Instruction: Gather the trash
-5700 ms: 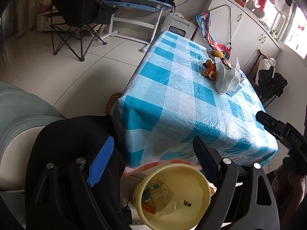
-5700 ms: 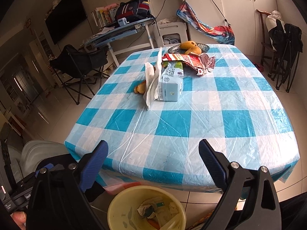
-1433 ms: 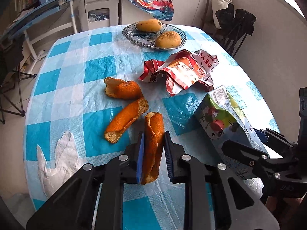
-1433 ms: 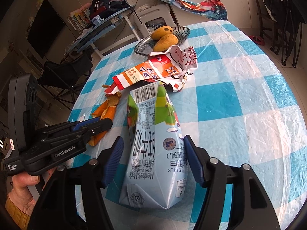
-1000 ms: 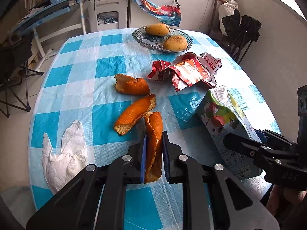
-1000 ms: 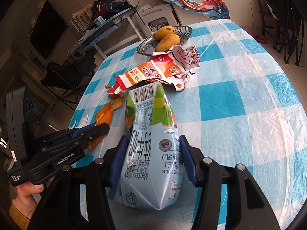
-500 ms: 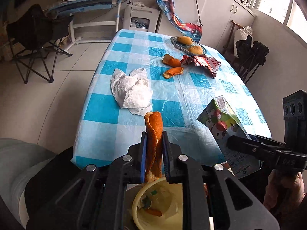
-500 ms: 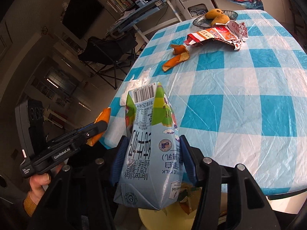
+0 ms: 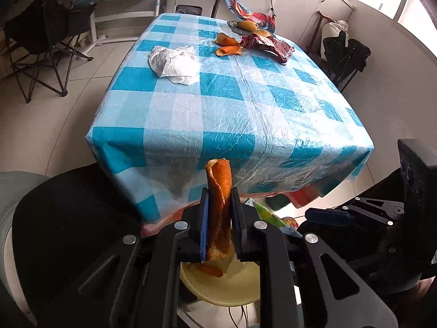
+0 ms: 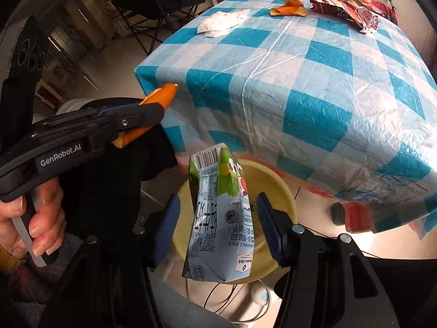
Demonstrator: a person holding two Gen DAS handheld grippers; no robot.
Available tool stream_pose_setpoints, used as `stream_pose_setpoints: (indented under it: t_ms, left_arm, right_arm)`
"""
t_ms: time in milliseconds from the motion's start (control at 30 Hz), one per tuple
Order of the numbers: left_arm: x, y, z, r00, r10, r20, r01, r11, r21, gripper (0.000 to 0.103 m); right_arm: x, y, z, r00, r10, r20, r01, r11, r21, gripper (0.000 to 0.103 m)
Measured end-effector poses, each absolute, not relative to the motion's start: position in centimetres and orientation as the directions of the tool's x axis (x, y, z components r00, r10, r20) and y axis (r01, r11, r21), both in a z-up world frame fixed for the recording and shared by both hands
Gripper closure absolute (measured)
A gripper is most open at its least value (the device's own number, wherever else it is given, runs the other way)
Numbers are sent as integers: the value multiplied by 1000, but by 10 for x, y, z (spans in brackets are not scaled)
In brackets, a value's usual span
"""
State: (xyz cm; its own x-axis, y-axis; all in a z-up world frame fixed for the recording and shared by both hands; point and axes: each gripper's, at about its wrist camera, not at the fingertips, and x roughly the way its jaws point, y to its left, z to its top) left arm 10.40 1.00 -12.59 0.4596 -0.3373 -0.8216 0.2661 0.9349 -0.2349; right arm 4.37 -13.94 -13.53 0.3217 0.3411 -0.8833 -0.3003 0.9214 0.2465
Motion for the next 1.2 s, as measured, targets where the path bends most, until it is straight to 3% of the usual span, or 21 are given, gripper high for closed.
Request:
stream_pose_setpoints:
  t_ms: [300, 433, 533, 633, 733, 833, 967, 1200]
  left_arm:
    - [96, -3, -140, 413, -302, -859, 280, 940, -196, 88]
    - [95, -22, -159, 302, -272, -914, 343, 925, -162, 87]
    - [91, -37, -177, 225, -195, -954, 390, 916, -96, 78]
    - [88, -40, -173, 251, -167, -953, 390, 919, -59, 61]
    - [86, -34, -165, 285, -179, -942, 360, 930, -68, 56]
    - [86, -26, -151, 346, -215, -914, 337, 937, -93, 53]
    - [85, -16, -117, 507, -225, -832, 306, 949, -70, 34]
    - [117, -7, -83, 608, -227, -761, 242, 966, -95, 26]
  right_arm:
    - [44, -185, -107, 542, 287, -790, -102, 955, 278, 28]
    - [46, -201, -97, 604, 303, -737, -61, 940, 337, 25]
    - [47, -207, -94, 621, 323, -715, -48, 925, 376, 23]
    - [41, -215, -89, 644, 336, -687, -43, 913, 407, 23]
    - [37, -220, -85, 671, 327, -665, -32, 909, 415, 22]
    - [35, -221, -83, 685, 315, -657, -23, 910, 413, 22]
    - [34, -215, -80, 702, 299, -647, -29, 919, 393, 21]
    - [36, -203, -75, 730, 265, -630, -61, 943, 327, 18]
